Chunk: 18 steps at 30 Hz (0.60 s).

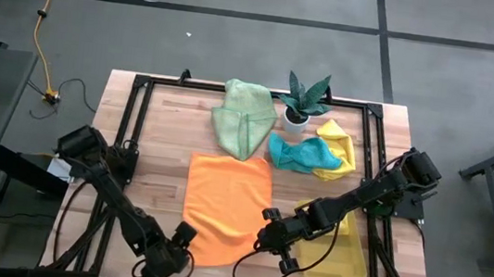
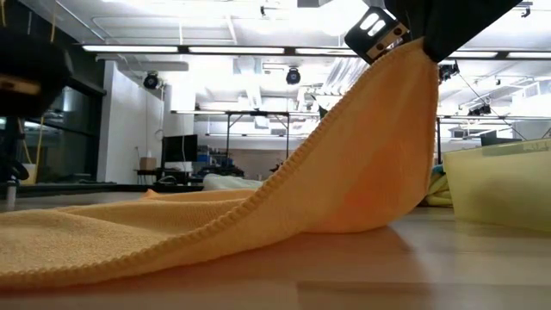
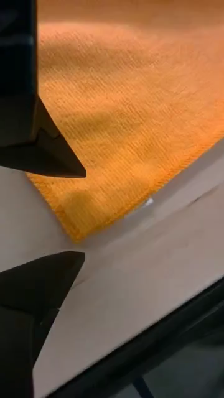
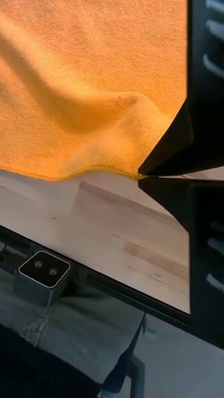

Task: Fold microfiber towels
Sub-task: Fold the orange microfiber cloth

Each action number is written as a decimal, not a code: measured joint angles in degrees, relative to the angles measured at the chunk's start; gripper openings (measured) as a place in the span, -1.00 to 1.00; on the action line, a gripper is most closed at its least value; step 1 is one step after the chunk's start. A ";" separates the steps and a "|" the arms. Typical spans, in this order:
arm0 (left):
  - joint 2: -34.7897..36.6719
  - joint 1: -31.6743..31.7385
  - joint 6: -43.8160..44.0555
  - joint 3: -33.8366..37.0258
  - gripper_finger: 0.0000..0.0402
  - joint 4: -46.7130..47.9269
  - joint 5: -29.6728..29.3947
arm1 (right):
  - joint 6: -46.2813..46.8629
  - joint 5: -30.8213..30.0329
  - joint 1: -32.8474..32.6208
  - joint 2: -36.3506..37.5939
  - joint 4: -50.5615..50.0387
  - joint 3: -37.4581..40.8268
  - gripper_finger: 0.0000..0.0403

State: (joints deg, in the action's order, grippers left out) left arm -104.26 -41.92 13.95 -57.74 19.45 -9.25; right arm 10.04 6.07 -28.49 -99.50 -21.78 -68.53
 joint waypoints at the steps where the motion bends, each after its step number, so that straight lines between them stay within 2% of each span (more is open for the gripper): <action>1: -0.56 0.00 -0.53 0.00 -0.05 -0.33 0.41 | 0.00 0.01 0.00 0.00 -0.02 0.00 -1.00; 7: -2.62 -0.33 -3.83 -1.65 -0.12 0.21 0.69 | -0.63 -0.02 0.11 0.00 0.00 0.00 -1.00; 13: -2.81 -1.28 -5.29 -2.21 -0.19 0.68 -2.56 | -0.61 0.09 0.37 0.00 -0.19 0.00 -1.00; 18: -2.84 -1.22 -6.94 -2.23 -0.39 1.03 -5.31 | -0.50 0.20 0.39 0.00 -0.19 0.00 -1.00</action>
State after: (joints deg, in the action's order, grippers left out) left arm -107.10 -43.14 7.01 -59.96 20.48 -14.57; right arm 9.54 6.26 -28.10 -99.50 -21.98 -68.53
